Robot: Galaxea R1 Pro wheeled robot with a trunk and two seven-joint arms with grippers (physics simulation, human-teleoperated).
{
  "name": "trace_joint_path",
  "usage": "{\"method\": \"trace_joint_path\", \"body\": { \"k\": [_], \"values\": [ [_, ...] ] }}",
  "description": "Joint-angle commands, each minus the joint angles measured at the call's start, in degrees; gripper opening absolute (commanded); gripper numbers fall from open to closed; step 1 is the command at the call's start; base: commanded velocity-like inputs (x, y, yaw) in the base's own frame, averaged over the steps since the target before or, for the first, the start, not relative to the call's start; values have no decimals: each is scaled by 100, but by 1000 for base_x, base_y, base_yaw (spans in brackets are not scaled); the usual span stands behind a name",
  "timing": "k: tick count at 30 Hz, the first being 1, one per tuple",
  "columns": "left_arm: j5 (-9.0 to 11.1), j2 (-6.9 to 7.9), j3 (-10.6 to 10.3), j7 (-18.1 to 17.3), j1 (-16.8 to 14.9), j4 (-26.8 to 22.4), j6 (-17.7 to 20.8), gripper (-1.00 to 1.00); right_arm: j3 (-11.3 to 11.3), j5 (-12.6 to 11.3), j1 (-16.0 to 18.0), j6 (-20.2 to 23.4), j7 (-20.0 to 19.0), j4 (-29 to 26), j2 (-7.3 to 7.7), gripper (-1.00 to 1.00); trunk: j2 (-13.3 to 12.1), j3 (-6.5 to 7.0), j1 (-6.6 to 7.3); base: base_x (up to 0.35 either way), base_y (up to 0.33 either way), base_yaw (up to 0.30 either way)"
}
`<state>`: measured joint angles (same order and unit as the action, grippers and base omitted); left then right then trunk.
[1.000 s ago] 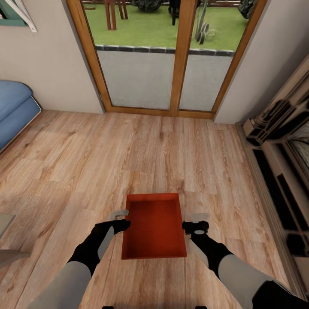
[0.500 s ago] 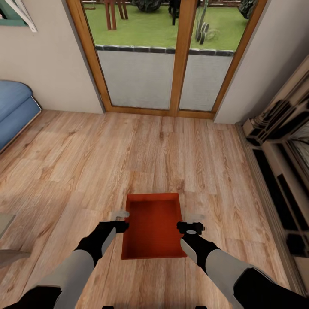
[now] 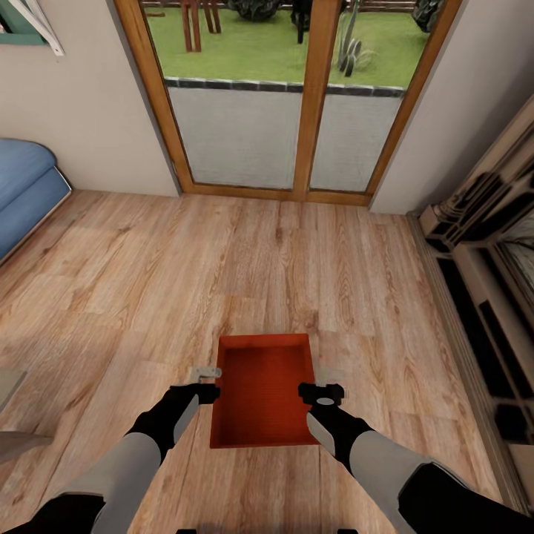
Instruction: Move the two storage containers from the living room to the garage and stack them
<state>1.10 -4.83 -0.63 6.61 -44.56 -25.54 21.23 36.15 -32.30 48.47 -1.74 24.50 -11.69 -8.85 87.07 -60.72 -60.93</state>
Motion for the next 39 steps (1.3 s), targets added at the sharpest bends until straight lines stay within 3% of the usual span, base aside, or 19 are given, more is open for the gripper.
{"method": "trace_joint_path", "body": {
  "k": [1, 11, 39],
  "values": [
    [13, -1, -5, 24, 0, -11, 32, 100, 48, -52, 4, -17, 18, 0, -13, 100, 2, -3, 0, 0, 0, 0],
    [5, -6, 0, 24, -1, 1, 39, 100, 98, 3, 3, 55, -6, 16, -96, 100, 2, -3, 0, 0, 0, 0],
    [45, -30, -9, 15, 0, -84, 22, 100, 94, 4, 3, 60, -6, 26, -83, 100, 2, -3, 0, 0, 0, 0]
  ]
}}
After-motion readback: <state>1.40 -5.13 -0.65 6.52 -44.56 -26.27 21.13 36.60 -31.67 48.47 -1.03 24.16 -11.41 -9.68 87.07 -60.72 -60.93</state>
